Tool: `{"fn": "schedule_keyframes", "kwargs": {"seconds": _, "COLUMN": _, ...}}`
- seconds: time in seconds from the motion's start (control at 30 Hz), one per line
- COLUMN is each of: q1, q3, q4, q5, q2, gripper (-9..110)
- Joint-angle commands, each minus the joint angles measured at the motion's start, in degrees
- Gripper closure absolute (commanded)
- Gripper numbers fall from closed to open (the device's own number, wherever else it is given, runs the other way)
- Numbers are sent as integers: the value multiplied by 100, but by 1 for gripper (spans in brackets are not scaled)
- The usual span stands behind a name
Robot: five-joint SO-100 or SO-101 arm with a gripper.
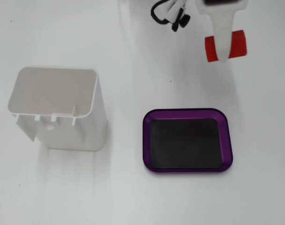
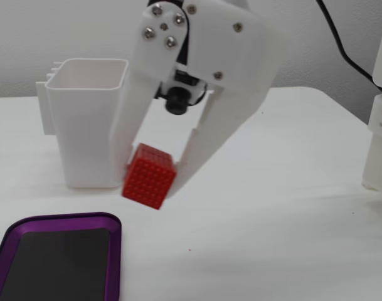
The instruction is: Pick up the cube and place it in the box.
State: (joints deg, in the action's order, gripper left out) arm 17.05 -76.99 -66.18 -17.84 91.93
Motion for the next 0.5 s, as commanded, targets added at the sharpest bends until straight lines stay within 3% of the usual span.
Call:
{"fn": "schedule_keyframes", "kwargs": {"seconds": 0.0, "q1": 0, "q3": 132, "q4": 844, "q5": 606, "q2": 132, "gripper": 102}}
{"fn": "schedule_keyframes", "kwargs": {"seconds": 0.23, "q1": 0, "q3": 132, "q4": 2030, "q5": 1283, "q2": -624, "gripper": 102}}
{"fn": "schedule_keyframes", "kwargs": {"seconds": 0.47, "q1": -334, "q3": 114, "q4": 2101, "q5": 2162, "q2": -940, "gripper": 102}}
